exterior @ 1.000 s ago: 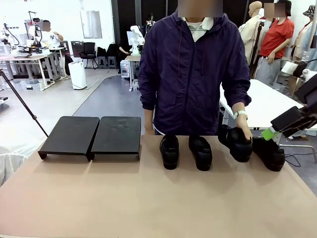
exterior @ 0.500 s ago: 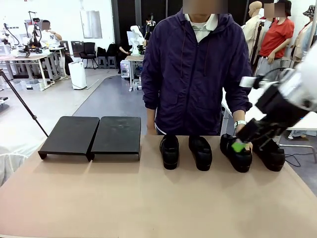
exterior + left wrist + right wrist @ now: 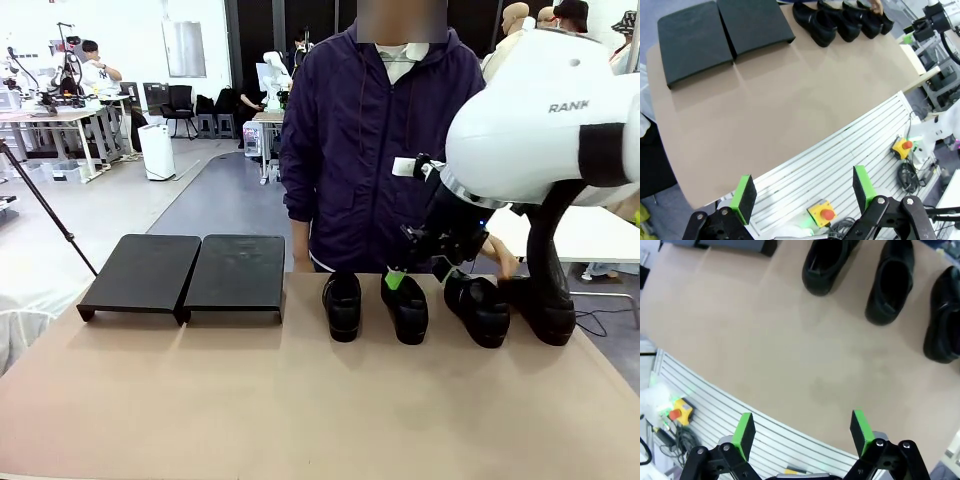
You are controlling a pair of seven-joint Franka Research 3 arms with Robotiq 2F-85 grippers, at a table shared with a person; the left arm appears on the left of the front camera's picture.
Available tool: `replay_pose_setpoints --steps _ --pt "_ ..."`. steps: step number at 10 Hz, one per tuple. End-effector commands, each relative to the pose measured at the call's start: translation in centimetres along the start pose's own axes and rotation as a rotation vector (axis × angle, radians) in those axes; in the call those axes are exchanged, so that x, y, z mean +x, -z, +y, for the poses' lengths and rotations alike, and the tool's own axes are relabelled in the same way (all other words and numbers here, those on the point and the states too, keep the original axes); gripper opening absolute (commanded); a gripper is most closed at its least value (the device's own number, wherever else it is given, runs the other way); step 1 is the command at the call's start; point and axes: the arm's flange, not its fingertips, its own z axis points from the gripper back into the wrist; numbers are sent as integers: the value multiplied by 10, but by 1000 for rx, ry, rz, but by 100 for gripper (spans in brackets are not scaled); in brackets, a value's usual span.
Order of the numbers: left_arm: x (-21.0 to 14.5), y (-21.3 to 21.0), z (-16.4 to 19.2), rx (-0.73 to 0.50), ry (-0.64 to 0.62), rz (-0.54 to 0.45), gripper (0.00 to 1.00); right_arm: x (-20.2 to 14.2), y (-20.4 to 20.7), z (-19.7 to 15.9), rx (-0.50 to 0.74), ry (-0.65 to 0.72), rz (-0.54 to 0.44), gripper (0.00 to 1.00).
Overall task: Organize the shoes by placing them on the stand.
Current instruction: Pick up one Shoe and place it in the middle of the table.
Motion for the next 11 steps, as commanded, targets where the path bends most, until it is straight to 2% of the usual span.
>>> replay_pose_setpoints --steps 1,5,6,7,8,10,11 --pt "0 -1 -1 -15 13 -2 100 -9 -1 -2 6 -23 6 100" --pt "0 -1 -1 -15 13 -2 100 -3 0 1 6 -6 6 100" --pt "0 -1 -1 -15 13 -2 100 25 11 4 67 -142 10 100" --pt "0 -1 -1 -15 13 -2 100 58 28 -1 42 -68 63 100" --pt "0 -1 -1 -15 13 -2 100 83 45 2 43 -64 103 100" --pt "0 -1 -1 -15 13 -2 100 127 95 4 -15 2 198 100" --pt "0 -1 -1 -15 13 -2 100 140 118 -3 -30 50 207 100"
